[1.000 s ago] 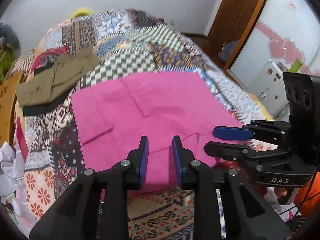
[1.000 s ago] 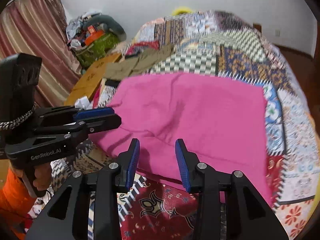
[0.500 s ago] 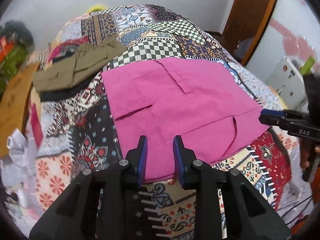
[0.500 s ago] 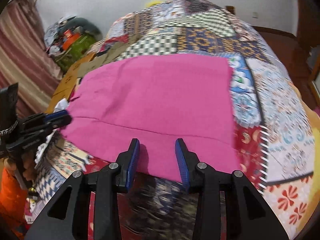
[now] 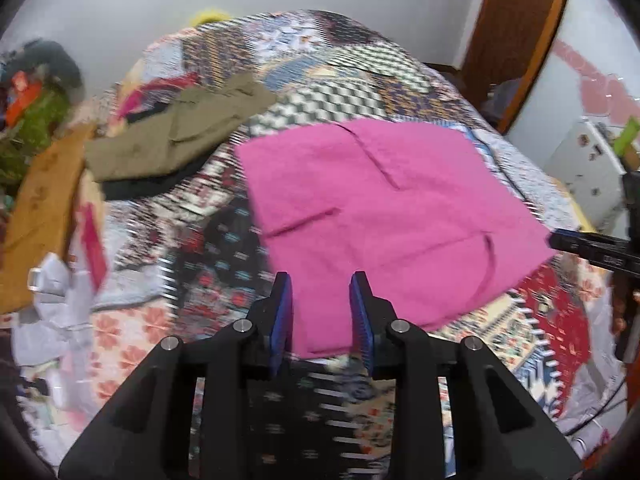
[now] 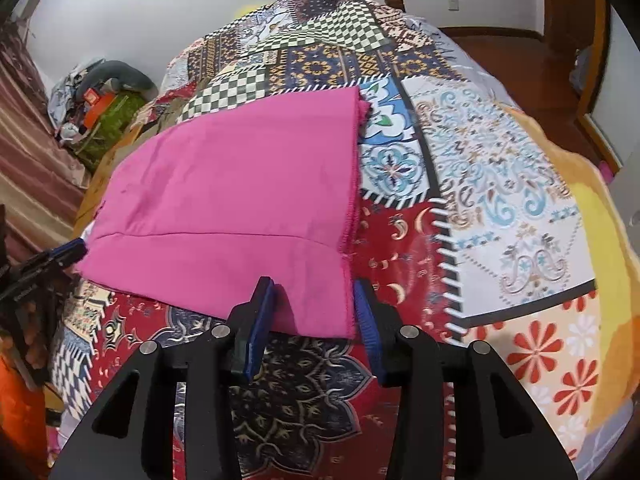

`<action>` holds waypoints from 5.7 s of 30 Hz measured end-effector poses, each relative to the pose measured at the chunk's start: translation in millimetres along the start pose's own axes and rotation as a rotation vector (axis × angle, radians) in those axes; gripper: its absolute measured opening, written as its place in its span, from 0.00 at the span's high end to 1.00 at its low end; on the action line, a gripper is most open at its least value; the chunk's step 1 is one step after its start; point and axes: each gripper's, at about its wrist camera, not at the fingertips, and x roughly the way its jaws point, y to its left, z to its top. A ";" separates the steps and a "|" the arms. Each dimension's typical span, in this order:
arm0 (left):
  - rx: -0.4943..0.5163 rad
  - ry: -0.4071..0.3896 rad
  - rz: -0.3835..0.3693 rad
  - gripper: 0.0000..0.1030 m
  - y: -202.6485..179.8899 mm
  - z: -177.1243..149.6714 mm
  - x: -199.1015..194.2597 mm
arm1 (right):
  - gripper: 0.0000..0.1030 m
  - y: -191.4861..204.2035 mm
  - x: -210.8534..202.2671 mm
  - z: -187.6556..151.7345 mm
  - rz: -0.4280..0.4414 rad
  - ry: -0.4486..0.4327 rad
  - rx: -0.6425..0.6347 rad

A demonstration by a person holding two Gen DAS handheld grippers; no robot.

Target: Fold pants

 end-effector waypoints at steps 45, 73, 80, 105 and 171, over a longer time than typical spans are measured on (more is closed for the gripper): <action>-0.316 0.153 -0.132 0.12 82.3 97.7 135.1 | 0.48 -28.9 126.7 155.8 -0.008 0.041 -0.026; -0.108 -0.033 0.152 0.37 58.6 99.1 76.8 | 0.90 3.5 85.4 159.3 -0.170 -0.052 -0.197; -0.010 -0.105 0.094 0.23 25.2 118.4 50.7 | 0.66 38.1 38.2 161.0 0.021 -0.128 -0.178; 0.075 0.074 0.027 0.16 -3.7 89.6 96.0 | 0.36 118.4 101.3 98.5 0.090 0.112 -0.468; -0.380 0.117 -0.310 0.40 2.4 6.6 35.1 | 0.27 133.2 46.9 16.0 0.079 -0.004 -0.391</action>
